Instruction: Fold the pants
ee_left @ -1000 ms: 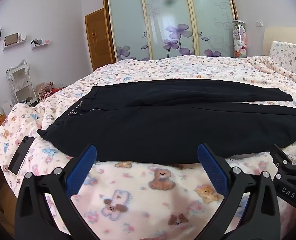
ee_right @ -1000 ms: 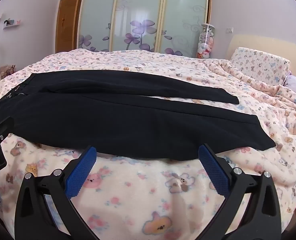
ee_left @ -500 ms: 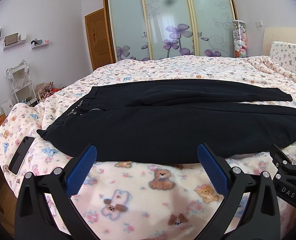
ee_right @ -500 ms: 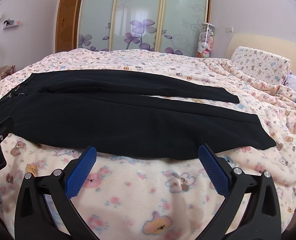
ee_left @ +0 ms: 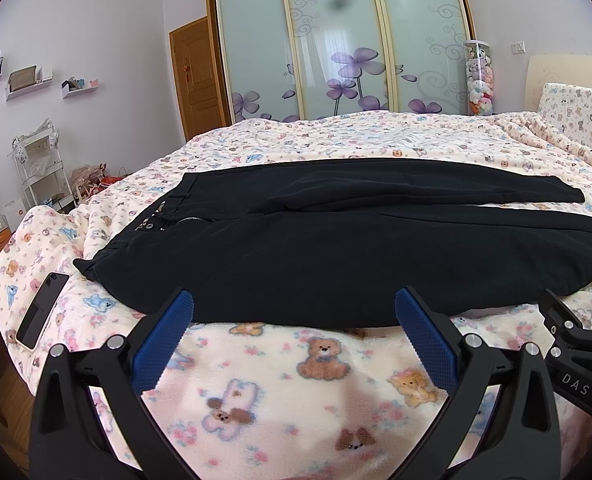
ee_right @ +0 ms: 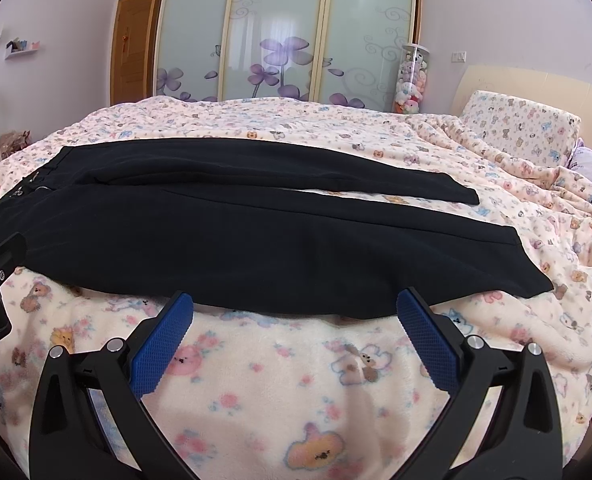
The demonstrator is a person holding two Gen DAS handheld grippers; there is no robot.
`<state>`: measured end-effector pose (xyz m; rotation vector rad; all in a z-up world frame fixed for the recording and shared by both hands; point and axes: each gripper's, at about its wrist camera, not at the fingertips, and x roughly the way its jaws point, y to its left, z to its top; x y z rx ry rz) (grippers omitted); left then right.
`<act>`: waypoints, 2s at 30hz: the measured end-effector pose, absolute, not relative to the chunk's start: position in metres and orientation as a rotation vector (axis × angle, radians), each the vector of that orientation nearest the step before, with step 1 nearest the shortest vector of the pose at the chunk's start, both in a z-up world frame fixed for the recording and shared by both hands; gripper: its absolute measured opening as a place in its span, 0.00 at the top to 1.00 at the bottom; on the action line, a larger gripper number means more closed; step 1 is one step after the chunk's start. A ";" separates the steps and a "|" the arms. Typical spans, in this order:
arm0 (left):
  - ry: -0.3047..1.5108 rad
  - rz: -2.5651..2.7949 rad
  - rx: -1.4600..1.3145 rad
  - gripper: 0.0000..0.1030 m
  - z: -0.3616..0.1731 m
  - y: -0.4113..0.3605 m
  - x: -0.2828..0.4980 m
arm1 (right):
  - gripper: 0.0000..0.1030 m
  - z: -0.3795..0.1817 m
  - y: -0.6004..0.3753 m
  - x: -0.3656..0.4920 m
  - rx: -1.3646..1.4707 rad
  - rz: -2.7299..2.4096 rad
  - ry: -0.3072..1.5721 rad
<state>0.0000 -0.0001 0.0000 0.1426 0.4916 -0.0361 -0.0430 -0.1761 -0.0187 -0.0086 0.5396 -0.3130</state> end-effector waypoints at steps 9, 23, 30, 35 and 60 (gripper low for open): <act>0.492 -0.036 0.143 0.02 0.000 0.000 0.000 | 0.01 -0.019 -0.175 -0.042 -0.008 -0.312 0.541; 0.492 -0.036 0.142 0.02 0.000 0.000 0.000 | 0.01 -0.020 -0.177 -0.042 -0.005 -0.312 0.543; 0.493 -0.037 0.141 0.02 0.000 0.000 0.000 | 0.01 -0.021 -0.177 -0.042 -0.004 -0.312 0.545; 0.492 -0.036 0.142 0.02 0.000 0.000 0.000 | 0.01 -0.021 -0.178 -0.042 -0.004 -0.311 0.545; 0.493 -0.037 0.141 0.02 0.000 0.000 0.000 | 0.01 -0.023 -0.179 -0.040 -0.001 -0.310 0.550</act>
